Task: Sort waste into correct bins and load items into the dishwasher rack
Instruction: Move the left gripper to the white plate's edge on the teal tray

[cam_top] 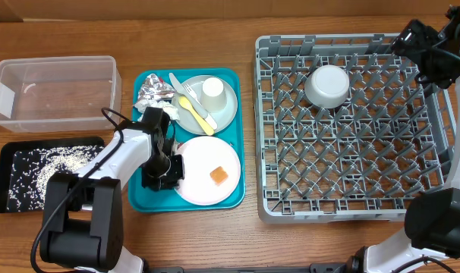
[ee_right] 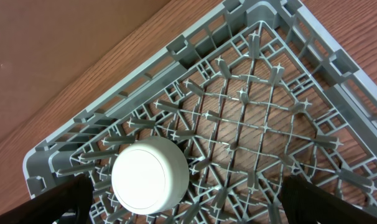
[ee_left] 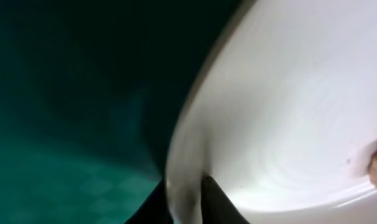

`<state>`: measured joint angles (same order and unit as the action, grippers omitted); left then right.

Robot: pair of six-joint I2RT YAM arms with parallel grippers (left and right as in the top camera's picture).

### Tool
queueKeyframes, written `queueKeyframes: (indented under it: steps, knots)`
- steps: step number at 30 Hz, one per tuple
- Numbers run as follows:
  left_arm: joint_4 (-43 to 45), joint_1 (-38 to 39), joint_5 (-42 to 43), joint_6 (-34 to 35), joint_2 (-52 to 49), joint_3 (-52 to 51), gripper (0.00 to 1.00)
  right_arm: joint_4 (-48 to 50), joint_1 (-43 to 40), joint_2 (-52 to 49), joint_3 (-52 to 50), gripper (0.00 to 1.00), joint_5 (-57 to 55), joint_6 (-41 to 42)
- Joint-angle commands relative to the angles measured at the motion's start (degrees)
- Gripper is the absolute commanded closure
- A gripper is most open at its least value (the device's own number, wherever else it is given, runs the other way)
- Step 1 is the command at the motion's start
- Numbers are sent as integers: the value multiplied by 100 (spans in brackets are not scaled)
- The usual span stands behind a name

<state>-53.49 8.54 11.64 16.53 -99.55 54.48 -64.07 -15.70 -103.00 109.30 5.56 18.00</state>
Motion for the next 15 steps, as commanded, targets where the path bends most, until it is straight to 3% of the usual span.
queueKeyframes:
  steps: [1, 15]
  knots:
    - [-195, 7, -315, 186, -85, 190, 93, 15, -9, 195, 63, 0, -59, 24]
    - [-1045, 7, -153, 190, -83, 1019, 96, 15, -9, 197, 63, 0, -59, 24]
